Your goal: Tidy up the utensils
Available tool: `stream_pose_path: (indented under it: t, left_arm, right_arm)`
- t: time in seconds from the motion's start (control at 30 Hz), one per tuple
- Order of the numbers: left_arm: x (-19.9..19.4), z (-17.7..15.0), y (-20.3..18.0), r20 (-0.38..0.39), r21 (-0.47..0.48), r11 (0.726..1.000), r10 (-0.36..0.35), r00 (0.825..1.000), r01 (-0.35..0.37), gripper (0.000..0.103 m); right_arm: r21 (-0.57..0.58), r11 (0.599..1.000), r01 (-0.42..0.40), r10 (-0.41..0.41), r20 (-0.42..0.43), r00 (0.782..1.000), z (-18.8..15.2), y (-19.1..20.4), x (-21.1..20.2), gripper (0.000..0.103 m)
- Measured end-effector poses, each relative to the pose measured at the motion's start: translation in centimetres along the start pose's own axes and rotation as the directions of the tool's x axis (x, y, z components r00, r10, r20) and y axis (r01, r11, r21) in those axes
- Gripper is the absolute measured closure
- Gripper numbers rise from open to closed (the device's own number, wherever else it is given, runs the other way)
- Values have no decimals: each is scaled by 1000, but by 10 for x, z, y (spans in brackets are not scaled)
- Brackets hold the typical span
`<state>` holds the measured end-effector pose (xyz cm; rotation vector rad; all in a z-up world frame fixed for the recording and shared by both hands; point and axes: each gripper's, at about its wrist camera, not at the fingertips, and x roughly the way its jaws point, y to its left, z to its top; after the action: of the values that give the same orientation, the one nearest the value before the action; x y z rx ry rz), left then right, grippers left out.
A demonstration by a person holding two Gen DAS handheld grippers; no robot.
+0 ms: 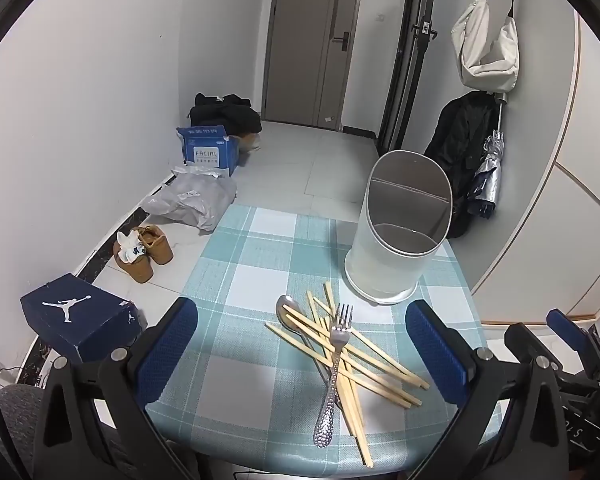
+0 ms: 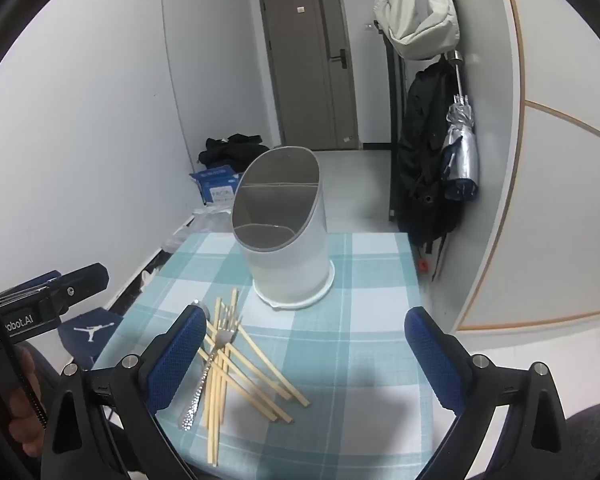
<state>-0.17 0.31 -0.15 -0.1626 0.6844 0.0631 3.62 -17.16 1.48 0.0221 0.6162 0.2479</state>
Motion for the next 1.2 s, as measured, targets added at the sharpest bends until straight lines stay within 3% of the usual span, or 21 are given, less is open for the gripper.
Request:
stream_pose_path:
  t: [1.2]
  left_arm:
    - [3,5,9,-27,-44,999,-6,1000,5,1]
  right_arm:
    - [7,1000,-8,8,-19,1000,-2,3,0,3]
